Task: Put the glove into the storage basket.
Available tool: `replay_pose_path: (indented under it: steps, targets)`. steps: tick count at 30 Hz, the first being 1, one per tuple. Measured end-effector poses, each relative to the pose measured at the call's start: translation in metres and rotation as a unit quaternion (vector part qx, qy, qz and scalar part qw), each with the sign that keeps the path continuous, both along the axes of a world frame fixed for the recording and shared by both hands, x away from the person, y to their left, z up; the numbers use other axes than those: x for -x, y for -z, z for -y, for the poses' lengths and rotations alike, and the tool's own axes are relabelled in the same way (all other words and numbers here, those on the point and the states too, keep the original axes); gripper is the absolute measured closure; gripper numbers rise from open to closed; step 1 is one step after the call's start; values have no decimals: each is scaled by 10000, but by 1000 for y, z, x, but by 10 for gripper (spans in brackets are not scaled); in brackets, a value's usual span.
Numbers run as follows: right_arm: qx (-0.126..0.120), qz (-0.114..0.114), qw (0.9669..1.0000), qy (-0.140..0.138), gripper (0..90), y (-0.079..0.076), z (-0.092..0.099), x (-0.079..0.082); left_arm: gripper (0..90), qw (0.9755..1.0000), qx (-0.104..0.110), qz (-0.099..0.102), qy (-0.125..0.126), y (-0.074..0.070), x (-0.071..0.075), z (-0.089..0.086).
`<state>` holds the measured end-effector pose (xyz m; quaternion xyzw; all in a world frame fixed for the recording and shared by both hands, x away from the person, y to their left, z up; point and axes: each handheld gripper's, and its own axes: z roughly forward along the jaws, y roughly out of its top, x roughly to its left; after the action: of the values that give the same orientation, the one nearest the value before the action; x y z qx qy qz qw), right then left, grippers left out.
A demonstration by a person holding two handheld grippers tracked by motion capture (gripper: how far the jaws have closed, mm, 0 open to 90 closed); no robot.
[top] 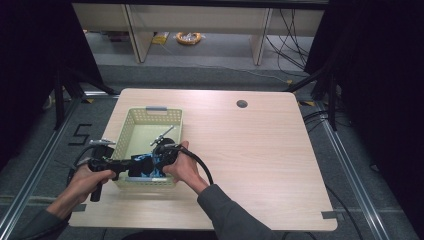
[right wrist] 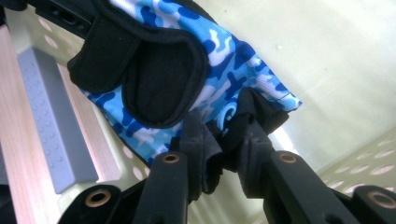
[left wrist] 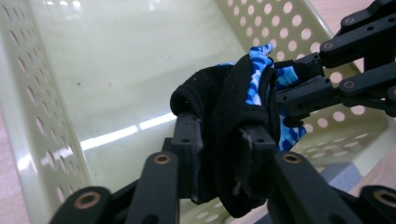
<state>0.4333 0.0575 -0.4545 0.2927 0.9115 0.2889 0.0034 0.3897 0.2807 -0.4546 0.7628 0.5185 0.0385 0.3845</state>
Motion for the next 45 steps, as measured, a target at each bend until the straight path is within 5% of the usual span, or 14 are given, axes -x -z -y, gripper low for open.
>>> replay_pose_path:
  steps: [10,21,36,45]
  targets:
    - [203,73,9998,-44,717,3,-3,1,573,9993,-360,-112,-32,0,-3,3]
    - [76,149,9999,-32,694,-4,0,0,499,9993,-334,-91,-162,-9,-5,1]
    - [-409,342,9986,41,575,-29,21,6,384,9991,233,308,-184,-34,9,13]
    - [-748,558,9954,219,469,-43,50,12,345,9985,297,458,5,-41,24,27]
